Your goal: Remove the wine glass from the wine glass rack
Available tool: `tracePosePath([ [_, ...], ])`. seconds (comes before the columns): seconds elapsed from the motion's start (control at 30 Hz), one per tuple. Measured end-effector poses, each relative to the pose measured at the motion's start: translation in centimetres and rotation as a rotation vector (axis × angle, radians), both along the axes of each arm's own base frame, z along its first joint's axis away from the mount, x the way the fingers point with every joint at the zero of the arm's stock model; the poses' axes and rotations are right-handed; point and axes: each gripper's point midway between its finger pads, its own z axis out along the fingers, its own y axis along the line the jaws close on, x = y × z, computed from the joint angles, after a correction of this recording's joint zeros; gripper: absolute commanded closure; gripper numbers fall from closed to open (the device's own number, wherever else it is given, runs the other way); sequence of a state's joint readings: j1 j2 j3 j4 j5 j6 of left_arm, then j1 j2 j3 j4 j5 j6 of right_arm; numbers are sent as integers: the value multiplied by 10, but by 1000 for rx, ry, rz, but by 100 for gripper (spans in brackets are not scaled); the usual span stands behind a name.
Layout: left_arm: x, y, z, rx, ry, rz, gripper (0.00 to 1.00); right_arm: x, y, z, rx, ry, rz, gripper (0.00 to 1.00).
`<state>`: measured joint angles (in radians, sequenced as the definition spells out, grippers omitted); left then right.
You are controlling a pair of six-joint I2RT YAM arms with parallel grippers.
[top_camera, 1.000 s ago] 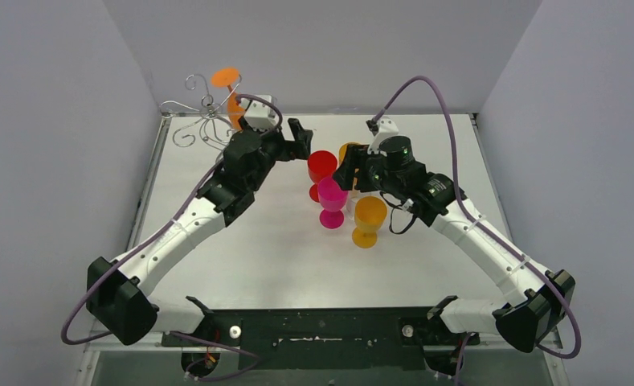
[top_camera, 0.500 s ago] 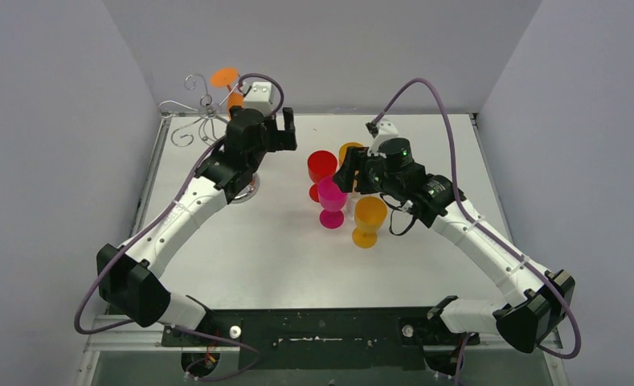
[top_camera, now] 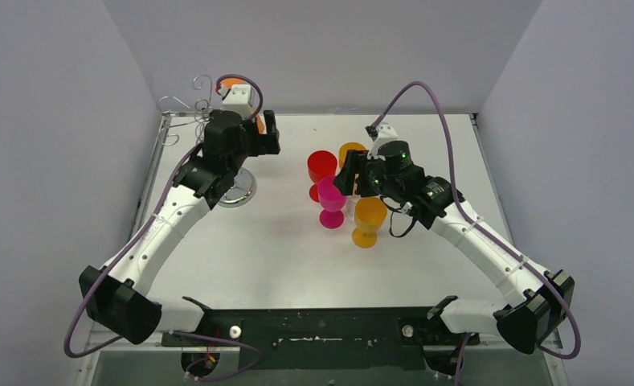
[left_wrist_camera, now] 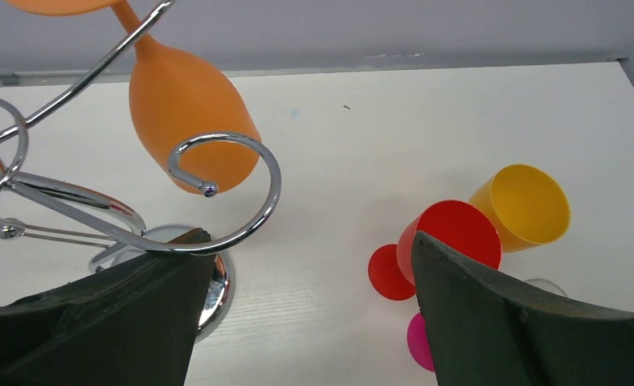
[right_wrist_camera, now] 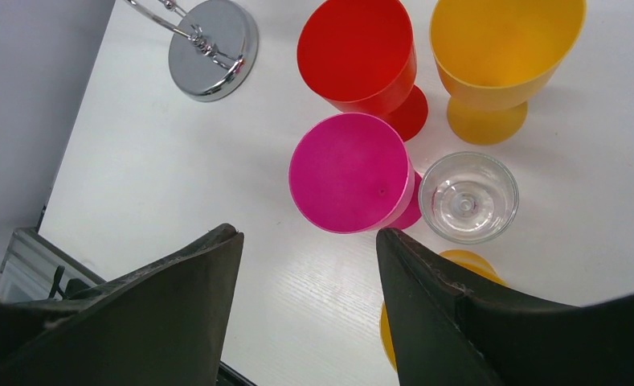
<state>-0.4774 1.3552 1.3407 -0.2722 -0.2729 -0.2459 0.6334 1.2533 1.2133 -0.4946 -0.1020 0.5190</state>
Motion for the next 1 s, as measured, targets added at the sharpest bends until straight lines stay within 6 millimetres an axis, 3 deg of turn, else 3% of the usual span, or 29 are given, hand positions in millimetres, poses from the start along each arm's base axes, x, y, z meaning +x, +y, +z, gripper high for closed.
tracePosePath([
  [0.27, -23, 35, 4, 3, 8, 38, 10, 0, -1, -2, 1, 6, -1, 37],
  [0.53, -41, 54, -4, 49, 47, 54, 9, -2, -1, -8, 1, 24, -1, 37],
  [1.0, -59, 89, -1, 66, 47, 81, 9, -5, 2, -8, 15, 36, 16, 36],
])
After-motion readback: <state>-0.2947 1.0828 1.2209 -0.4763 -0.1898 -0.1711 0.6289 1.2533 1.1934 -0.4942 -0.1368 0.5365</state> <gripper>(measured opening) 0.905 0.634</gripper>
